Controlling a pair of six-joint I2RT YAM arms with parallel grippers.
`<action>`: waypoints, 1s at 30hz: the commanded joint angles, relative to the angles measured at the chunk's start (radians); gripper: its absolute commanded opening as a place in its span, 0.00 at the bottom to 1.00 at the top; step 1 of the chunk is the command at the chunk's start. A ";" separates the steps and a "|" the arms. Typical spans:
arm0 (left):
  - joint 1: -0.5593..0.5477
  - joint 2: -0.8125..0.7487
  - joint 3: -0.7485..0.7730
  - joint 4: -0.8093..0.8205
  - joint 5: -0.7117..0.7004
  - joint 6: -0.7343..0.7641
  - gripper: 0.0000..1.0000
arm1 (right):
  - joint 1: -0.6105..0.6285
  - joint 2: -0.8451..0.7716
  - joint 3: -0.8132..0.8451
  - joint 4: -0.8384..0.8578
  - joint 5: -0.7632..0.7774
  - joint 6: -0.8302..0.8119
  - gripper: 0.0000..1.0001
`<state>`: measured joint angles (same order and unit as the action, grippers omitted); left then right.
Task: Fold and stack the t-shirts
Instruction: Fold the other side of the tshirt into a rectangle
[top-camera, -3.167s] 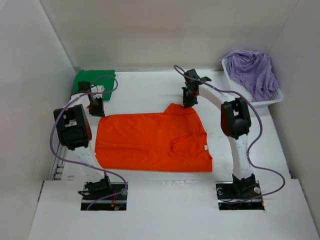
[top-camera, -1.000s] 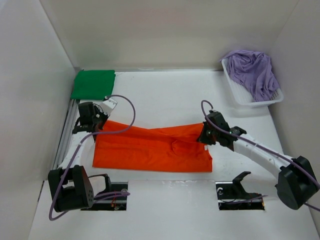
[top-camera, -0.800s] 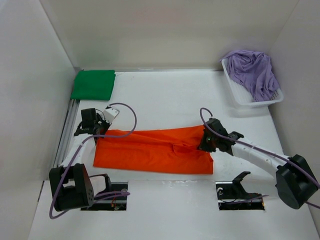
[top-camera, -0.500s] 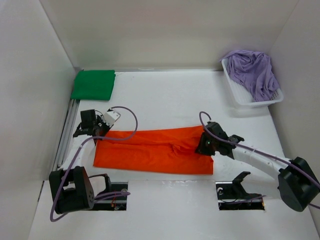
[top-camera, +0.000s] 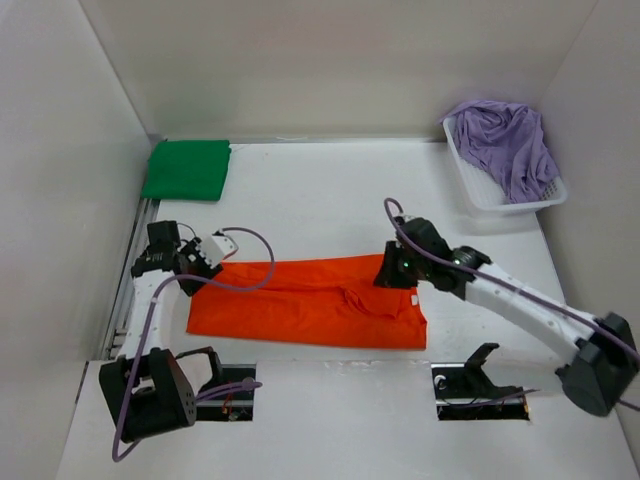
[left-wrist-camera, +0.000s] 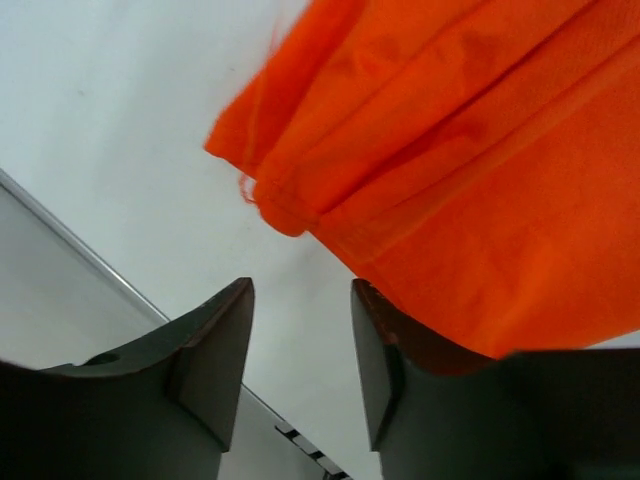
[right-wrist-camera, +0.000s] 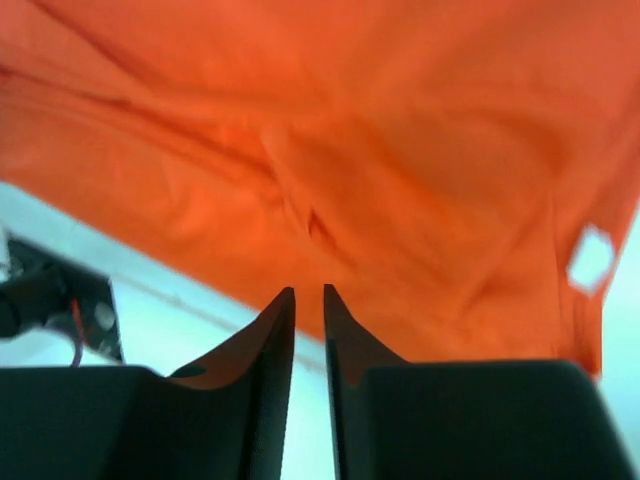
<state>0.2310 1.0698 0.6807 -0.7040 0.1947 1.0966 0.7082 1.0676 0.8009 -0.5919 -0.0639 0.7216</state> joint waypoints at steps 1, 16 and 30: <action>-0.012 0.019 0.098 -0.005 0.089 0.014 0.45 | 0.007 0.190 0.099 0.144 0.041 -0.073 0.19; -0.179 0.335 0.151 0.221 -0.032 -0.314 0.54 | 0.142 0.519 0.124 0.242 -0.010 -0.021 0.08; -0.198 0.096 0.000 0.014 -0.087 -0.101 0.38 | 0.167 0.494 0.021 0.339 -0.048 0.048 0.08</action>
<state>0.0425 1.2049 0.6907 -0.6205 0.1177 0.9173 0.8719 1.6012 0.8341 -0.3046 -0.1097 0.7574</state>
